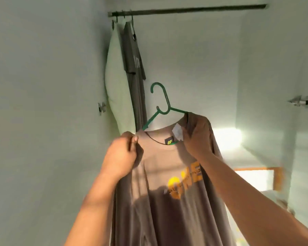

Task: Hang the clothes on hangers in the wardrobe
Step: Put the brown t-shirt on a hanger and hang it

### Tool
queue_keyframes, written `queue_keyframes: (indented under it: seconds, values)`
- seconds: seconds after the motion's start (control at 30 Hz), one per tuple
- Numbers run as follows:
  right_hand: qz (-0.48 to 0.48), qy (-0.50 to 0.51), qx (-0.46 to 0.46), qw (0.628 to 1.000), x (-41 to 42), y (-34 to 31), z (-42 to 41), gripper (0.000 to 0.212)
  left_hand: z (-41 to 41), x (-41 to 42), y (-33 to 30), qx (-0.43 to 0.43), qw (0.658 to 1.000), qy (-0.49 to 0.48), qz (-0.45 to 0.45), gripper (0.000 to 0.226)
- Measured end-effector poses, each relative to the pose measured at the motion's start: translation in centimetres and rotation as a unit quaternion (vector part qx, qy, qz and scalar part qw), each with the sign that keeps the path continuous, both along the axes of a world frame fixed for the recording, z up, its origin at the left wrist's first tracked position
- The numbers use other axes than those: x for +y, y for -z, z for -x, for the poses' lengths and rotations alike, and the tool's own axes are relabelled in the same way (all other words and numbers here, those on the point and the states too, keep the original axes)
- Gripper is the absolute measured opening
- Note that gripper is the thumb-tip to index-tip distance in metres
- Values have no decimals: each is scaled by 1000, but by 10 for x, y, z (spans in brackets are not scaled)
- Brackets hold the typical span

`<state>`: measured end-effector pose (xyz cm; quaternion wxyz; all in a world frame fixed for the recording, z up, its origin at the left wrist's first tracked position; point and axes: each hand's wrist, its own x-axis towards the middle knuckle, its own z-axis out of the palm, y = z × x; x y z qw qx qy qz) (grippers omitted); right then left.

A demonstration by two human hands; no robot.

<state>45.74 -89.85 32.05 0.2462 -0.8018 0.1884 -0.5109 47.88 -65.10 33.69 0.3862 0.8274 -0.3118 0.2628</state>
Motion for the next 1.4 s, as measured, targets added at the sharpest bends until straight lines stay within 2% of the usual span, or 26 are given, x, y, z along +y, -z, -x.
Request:
queue_keyframes:
  seconds: [0.13,0.2,0.27,0.3,0.37,0.43,0.5,0.6,0.67,0.77,0.9,0.97,1.03,1.1,1.2,1.4]
  values:
    - [-62,-24,-149,987,-16,-56,-82,40,-64,-53,-68,-101,994,-49,-2,29]
    - [-34,-68,-189,979,-26,-90,-117,29,-95,-78,-107,-120,989,-86,-7,29]
    - [4,-124,-189,974,-37,-117,-150,7,-125,-99,-146,-130,986,-106,-9,28]
    - [38,-133,-187,973,-44,-127,-166,14,-139,-108,-164,-134,985,-110,-9,27]
    - [135,-123,-187,965,-62,-145,-201,41,-163,-125,-199,-141,984,-112,-14,27]
    - [196,-89,-169,962,-85,-167,-234,54,-182,-141,-233,-142,984,-105,-21,29]
    - [223,-41,-164,960,-109,-194,-265,47,-199,-154,-262,-140,985,-100,-28,29]
    - [268,-35,-166,948,-143,-236,-303,31,-228,-173,-302,-140,983,-110,-41,29]
    - [304,-23,-145,941,-162,-259,-326,34,-249,-187,-329,-136,980,-130,-61,33]
    - [335,-13,-132,933,-183,-284,-361,52,-282,-206,-369,-130,976,-169,-53,34]
    - [371,-9,-124,920,-209,-324,-414,42,-322,-241,-411,-113,982,-151,-3,27]
    - [375,-20,-134,917,-219,-344,-441,36,-339,-255,-425,-102,986,-129,41,17]
    - [364,-34,-141,920,-225,-361,-466,34,-357,-265,-434,-106,984,-120,77,19]
    - [348,-39,-138,926,-230,-376,-491,33,-380,-271,-445,-155,971,-163,83,14]
    - [338,-57,-136,930,-230,-396,-519,29,-408,-275,-458,-223,945,-225,85,22]
    - [287,-80,-175,939,-219,-435,-567,27,-447,-280,-493,-216,950,-153,167,22]
